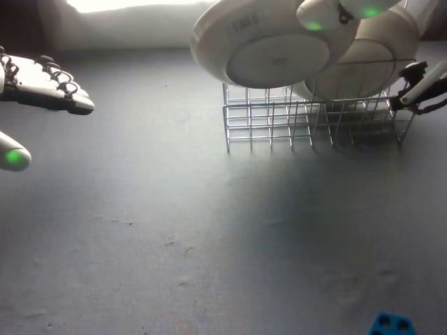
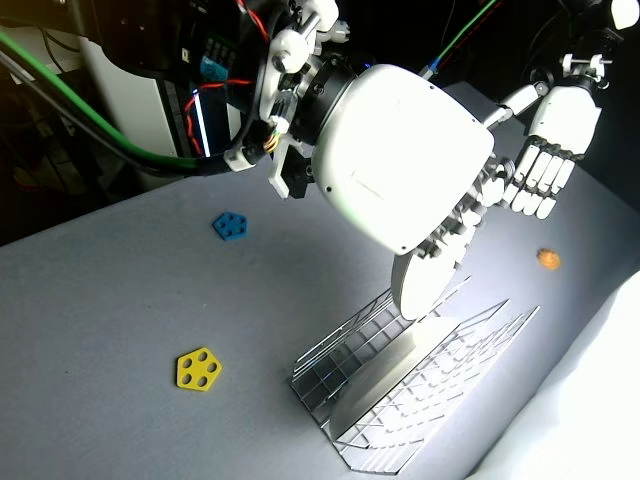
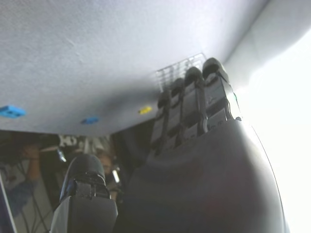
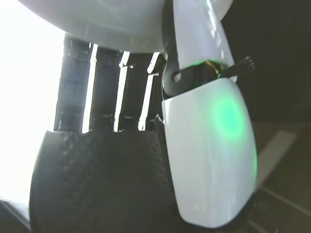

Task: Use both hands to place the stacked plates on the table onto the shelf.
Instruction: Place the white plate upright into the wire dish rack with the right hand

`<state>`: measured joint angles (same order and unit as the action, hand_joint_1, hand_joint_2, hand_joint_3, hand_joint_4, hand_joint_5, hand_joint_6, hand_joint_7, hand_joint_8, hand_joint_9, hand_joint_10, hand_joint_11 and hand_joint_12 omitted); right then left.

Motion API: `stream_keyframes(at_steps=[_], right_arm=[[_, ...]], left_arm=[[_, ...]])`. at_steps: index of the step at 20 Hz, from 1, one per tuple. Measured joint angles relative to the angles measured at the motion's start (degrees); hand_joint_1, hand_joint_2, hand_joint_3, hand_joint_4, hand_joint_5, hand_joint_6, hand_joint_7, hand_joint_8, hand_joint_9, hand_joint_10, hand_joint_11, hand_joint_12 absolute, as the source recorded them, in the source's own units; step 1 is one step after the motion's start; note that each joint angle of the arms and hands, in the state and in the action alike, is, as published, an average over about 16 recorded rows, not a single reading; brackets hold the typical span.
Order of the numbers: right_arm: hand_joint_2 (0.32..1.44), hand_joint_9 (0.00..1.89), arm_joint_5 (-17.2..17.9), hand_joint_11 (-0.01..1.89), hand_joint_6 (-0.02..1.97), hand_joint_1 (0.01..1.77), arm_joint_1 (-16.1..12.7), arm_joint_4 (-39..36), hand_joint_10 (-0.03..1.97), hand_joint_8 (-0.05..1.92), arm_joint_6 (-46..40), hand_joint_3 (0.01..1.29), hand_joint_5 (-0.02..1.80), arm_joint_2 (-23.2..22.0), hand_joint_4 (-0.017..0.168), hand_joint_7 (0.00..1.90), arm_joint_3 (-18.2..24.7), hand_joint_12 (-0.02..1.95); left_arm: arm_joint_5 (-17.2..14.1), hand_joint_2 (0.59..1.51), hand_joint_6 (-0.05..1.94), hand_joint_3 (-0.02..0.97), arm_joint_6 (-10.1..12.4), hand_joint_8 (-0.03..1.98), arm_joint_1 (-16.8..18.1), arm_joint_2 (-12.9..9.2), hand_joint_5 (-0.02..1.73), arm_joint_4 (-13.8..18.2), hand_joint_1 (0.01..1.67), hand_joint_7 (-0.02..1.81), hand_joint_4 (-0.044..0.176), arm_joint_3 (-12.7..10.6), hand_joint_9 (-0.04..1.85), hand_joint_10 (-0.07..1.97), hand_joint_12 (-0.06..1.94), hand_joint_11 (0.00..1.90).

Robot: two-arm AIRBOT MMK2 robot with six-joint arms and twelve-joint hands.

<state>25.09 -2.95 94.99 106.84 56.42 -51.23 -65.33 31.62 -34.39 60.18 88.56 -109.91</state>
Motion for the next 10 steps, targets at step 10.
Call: stream_keyframes(at_steps=[10], right_arm=[[1.00, 1.00, -1.2, 0.84, 0.79, 1.41, -0.4, 4.6, 1.00, 0.74, 2.6, 0.01, 0.97, 0.9, -0.010, 1.08, -3.0, 1.08]], left_arm=[[0.0, 1.146, 0.02, 0.018, 0.0, 0.01, 0.0, 0.0, 0.08, 0.0, 0.01, 0.08, -0.004, 0.0, 0.07, 0.01, 0.04, 0.03]])
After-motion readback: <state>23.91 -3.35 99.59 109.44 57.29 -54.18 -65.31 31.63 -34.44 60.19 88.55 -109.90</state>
